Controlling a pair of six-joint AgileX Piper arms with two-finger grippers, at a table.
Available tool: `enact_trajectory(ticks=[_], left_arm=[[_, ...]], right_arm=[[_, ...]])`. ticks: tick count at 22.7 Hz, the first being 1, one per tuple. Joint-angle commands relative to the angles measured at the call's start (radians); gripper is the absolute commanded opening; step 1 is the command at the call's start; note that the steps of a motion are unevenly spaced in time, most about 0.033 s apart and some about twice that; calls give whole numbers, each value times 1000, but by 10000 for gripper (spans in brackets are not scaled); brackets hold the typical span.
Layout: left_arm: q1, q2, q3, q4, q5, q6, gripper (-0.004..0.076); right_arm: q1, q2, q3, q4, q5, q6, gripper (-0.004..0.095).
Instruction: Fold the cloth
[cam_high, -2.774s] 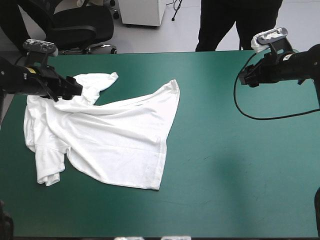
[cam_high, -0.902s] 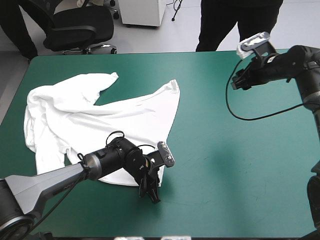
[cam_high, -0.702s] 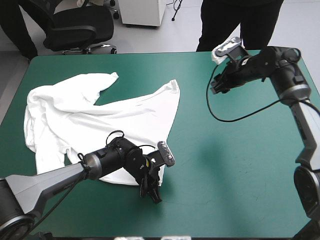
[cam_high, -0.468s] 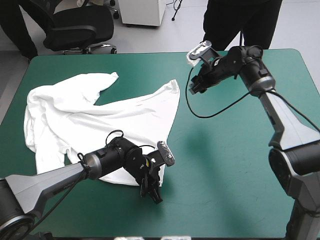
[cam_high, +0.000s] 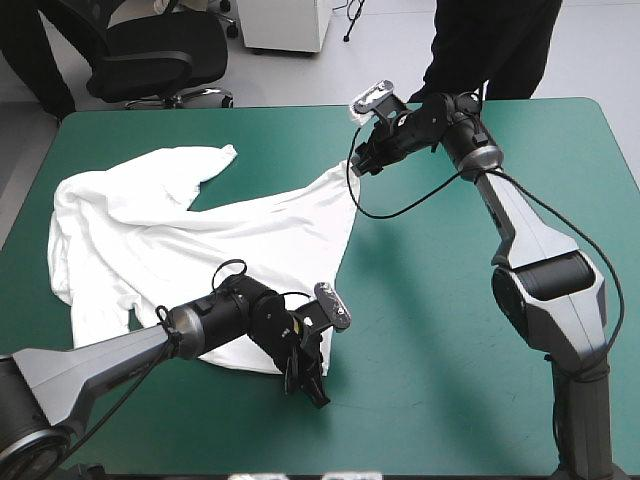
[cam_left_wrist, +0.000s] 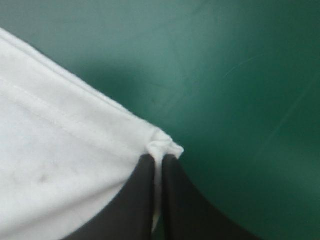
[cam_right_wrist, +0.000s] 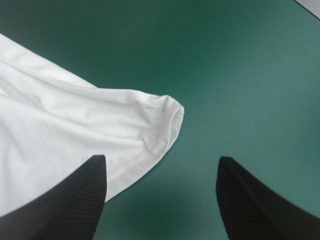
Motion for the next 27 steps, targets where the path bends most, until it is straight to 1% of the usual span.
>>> enact_trajectory(ticks=[1, 4, 6, 12, 14, 16, 20, 24, 27], left_arm=[[-12, -2, 3, -93, 25, -9, -17], [-12, -2, 3, -97, 7, -9, -17], [-12, -2, 3, -100, -17, -9, -17], [-12, -2, 3, -115, -27, -20, -17], [-12, -2, 3, -115, -27, -23, -17], [-12, -2, 3, -119, -27, -24, -17], [-12, -2, 3, -122, -27, -36, -17], [-12, -2, 3, -120, -27, -39, -17], [-12, -2, 3, -120, -27, -39, -17]], right_arm=[[-2, -22, -54, 49, -48, -18, 590], [-2, 17, -60, 72, -73, -23, 590], [-2, 49, -61, 118, -101, -60, 590], [-2, 167, -156, 192, -99, -67, 589], [-2, 195, -162, 210, -101, -70, 551], [-4, 226, -162, 214, -99, -70, 479], [-4, 252, -163, 232, -99, -70, 449], [-4, 252, -163, 230, -92, -70, 210], [-4, 252, -163, 227, -70, -78, 10]])
